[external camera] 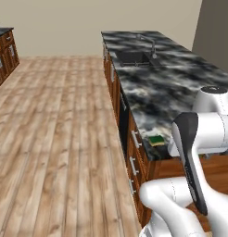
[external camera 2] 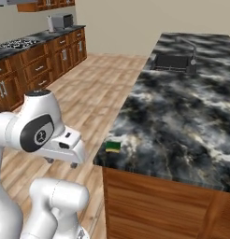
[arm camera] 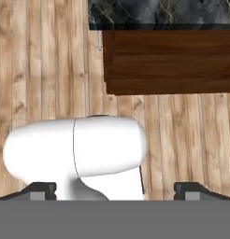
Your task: Place the sponge inside the microwave to prepare for sanitizing.
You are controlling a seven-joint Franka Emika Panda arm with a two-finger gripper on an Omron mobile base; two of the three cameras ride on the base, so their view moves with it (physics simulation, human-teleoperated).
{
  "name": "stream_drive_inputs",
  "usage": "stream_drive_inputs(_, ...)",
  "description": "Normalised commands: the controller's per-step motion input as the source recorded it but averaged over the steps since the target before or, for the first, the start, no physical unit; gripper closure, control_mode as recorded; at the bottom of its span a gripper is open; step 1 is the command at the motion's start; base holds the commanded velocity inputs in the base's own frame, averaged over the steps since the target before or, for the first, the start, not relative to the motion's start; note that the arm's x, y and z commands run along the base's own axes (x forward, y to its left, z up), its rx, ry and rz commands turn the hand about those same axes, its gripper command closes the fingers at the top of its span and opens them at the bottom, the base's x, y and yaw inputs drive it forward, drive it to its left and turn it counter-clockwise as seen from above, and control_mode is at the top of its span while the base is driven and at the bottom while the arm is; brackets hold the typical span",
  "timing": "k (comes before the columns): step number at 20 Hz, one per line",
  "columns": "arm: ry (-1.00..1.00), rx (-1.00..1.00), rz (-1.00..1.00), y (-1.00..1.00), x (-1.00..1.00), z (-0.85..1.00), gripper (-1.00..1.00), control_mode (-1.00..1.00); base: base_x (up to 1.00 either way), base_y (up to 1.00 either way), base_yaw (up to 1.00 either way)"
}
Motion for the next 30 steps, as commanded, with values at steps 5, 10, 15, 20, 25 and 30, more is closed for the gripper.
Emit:
stream_drive_inputs(5,0.00,0.00,0.27,-0.36,0.71,0.12,-1.00,-1.00,0.00,0.00,0.00)
stream_drive_inputs(10,0.01,-0.03,0.28,-0.18,0.98,0.19,-1.00,-1.00,0.00,0.00,0.00)
stream_drive_inputs(15,0.03,-0.01,0.39,-0.23,1.00,-0.11,-1.00,-1.00,0.00,0.00,0.00)
stream_drive_inputs(20,0.06,0.00,0.68,-0.35,0.93,-0.55,-1.00,-1.00,0.00,0.00,0.00)
stream_drive_inputs(25,0.03,0.00,0.74,-0.17,0.83,-0.25,-1.00,-1.00,0.00,0.00,0.00)
stream_drive_inputs(30,-0.06,0.00,0.46,0.12,0.68,-0.45,-1.00,-1.00,0.00,0.00,0.00)
